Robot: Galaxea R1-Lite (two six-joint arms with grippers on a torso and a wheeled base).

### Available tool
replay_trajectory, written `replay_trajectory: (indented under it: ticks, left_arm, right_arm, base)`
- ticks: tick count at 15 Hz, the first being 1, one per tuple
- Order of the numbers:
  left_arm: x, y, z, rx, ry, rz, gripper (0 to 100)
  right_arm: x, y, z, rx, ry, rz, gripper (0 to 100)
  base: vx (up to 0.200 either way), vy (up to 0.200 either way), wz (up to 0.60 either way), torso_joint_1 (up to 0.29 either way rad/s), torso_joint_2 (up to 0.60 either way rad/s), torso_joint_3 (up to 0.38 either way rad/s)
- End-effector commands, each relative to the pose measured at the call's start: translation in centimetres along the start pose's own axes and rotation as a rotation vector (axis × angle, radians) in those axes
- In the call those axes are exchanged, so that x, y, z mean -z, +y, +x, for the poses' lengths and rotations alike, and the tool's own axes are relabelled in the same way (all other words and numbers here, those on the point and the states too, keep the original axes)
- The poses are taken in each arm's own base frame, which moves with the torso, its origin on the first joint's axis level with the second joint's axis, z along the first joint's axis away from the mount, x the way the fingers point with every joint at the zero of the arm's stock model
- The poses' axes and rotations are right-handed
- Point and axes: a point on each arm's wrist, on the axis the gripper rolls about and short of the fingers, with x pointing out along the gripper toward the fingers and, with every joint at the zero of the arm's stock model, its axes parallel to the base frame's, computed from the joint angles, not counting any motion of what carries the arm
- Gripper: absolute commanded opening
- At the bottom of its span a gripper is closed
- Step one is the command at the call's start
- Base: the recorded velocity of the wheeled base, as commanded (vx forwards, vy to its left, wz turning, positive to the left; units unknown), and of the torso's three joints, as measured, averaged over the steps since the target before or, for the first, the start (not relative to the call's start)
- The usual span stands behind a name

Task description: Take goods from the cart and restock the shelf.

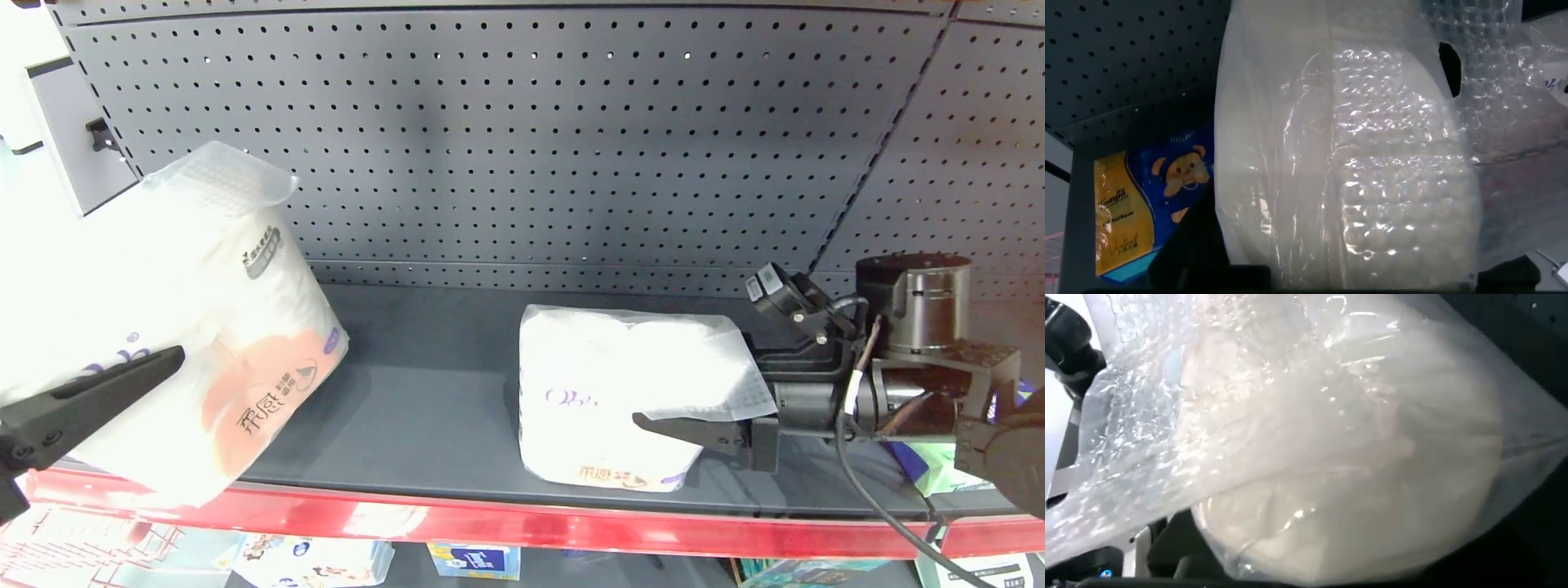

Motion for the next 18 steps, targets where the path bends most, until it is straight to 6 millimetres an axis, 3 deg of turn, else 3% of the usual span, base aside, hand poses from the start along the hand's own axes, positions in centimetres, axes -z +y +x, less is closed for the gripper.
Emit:
replay_trajectory:
  ticks: [1,11,12,15,18]
  left_arm:
    - [0.0,0.0,-0.1,-0.001,-0.006,0.001,0]
    - [-0.1,0.0,-0.3,-0.002,-0.011,0.003,0]
    - [-0.1,0.0,-0.3,-0.002,-0.011,0.003,0]
    - [-0.3,0.0,-0.1,0.001,-0.012,0.003,0]
    - [-0.8,0.3,1.0,0.009,0.004,0.001,0]
  right_arm:
    - [-0.1,2.1,-0.6,-0.017,-0.001,-0.02,0]
    - [0.5,2.7,-0.4,-0.02,0.023,-0.027,0]
    - [0.5,2.6,-0.4,-0.018,0.022,-0.028,100]
    - [0.4,2.6,-0.7,0.004,0.02,-0.028,100]
    - [0.0,2.9,-3.1,0.116,-0.001,-0.044,100]
  base:
    - [0.0,0.0,0.0,0.0,0.0,0.0]
    - [0.0,0.0,0.0,0.0,0.0,0.0]
    - [0.0,0.0,0.0,0.0,0.0,0.0]
    - [0.0,0.0,0.0,0.0,0.0,0.0]
    - [0.0,0.0,0.0,0.0,0.0,0.0]
